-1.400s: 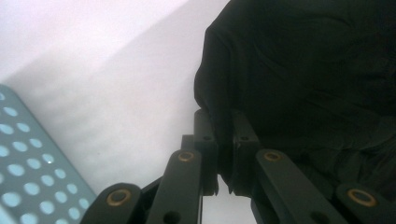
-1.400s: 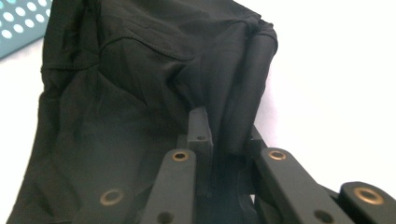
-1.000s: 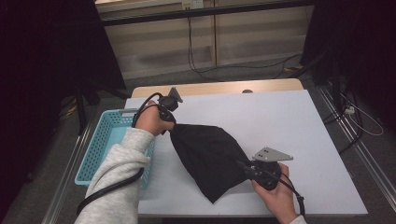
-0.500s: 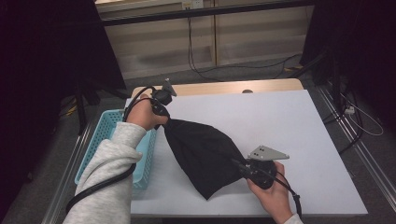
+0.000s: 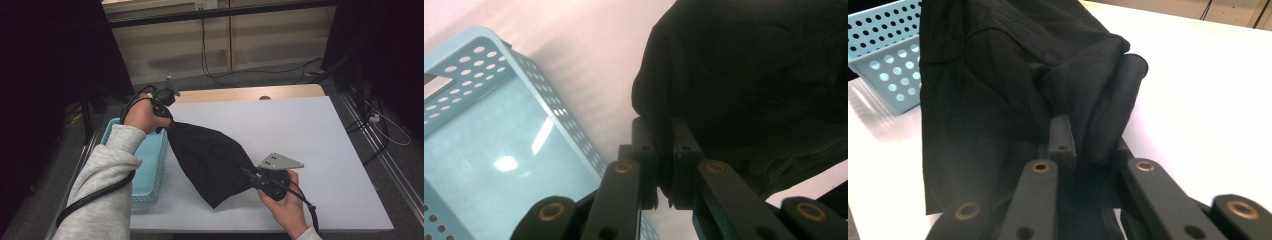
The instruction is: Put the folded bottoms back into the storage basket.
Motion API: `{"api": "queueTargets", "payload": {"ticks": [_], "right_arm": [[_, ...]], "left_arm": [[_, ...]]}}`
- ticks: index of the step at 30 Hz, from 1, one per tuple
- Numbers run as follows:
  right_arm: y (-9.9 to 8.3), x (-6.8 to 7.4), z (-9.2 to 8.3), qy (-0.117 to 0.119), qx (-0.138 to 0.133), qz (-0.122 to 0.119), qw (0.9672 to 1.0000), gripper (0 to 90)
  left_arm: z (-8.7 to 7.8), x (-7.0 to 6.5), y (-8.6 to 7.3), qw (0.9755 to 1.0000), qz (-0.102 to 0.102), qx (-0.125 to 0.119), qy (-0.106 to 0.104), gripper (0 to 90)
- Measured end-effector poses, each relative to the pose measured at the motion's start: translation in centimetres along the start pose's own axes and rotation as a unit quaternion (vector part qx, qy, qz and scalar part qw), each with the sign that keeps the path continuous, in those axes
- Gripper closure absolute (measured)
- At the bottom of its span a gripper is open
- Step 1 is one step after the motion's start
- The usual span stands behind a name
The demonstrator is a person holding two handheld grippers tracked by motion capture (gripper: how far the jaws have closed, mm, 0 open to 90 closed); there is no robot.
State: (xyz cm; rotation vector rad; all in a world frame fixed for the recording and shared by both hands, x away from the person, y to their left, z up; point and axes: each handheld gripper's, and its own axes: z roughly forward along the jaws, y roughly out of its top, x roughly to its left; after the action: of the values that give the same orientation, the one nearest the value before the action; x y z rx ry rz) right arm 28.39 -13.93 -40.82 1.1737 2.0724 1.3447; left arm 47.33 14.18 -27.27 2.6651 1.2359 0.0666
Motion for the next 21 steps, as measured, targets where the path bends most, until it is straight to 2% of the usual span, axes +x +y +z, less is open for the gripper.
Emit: {"api": "queueTargets", "payload": {"ticks": [5,7,10,16,21], "right_arm": [[0.7,0.3,-0.1,0.001,-0.007,-0.003,1.0,81.0],[1.0,0.5,-0.1,0.003,-0.01,-0.004,0.9999,80.9],[1.5,0.9,0.0,0.008,-0.015,-0.009,0.9998,80.9],[2.5,1.6,0.3,0.015,-0.025,-0.014,0.9995,80.9],[3.2,1.7,0.4,0.02,-0.031,-0.017,0.9992,80.9]], "left_arm": [[-0.6,0.1,0.0,1.0,0.002,0.002,0.008,84.7],[-1.1,0.4,-0.1,0.9999,0.001,0.002,0.01,84.7],[-2.4,0.9,-0.4,0.9999,-0.008,-0.012,0.009,84.7],[-3.5,1.3,-0.3,0.9997,-0.011,-0.008,0.022,84.7],[-4.5,1.6,-0.3,0.9995,-0.015,-0.013,0.024,84.7]]}}
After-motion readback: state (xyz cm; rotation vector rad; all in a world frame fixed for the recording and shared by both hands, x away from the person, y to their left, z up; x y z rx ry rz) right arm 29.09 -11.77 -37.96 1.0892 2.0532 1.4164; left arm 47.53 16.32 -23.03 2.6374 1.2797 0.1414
